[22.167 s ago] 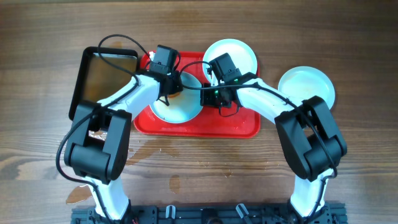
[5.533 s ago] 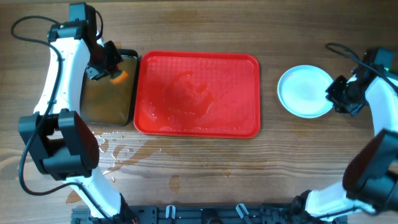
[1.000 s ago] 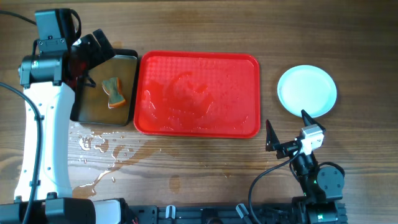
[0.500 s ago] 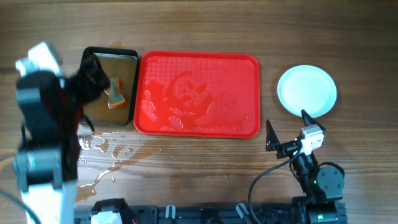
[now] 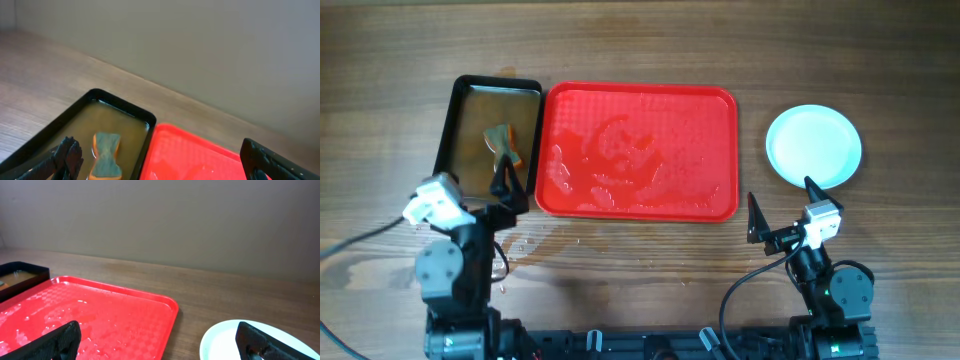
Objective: Clean dirty plates on tray and stack at the side
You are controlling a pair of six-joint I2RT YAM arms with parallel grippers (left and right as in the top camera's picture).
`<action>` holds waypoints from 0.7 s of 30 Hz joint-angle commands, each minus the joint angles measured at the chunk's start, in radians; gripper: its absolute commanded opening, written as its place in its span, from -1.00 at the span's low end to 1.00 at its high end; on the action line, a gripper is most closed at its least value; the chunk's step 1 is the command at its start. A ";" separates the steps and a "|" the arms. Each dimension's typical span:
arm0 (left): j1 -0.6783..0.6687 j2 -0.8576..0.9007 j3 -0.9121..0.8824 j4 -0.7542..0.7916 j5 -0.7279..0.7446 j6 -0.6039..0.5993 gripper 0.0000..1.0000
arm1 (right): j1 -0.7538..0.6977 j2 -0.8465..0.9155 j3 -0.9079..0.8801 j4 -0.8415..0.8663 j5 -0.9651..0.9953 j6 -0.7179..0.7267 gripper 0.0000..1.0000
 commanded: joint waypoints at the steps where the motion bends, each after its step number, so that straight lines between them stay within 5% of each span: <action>1: -0.031 -0.135 -0.111 0.051 0.011 0.053 1.00 | 0.000 -0.011 -0.002 0.005 -0.001 0.019 1.00; 7: -0.068 -0.281 -0.196 0.051 0.012 0.165 1.00 | 0.000 -0.012 -0.002 0.005 -0.001 0.019 0.99; 21: -0.069 -0.366 -0.312 -0.008 0.008 0.166 1.00 | 0.000 -0.012 -0.002 0.005 -0.001 0.019 0.99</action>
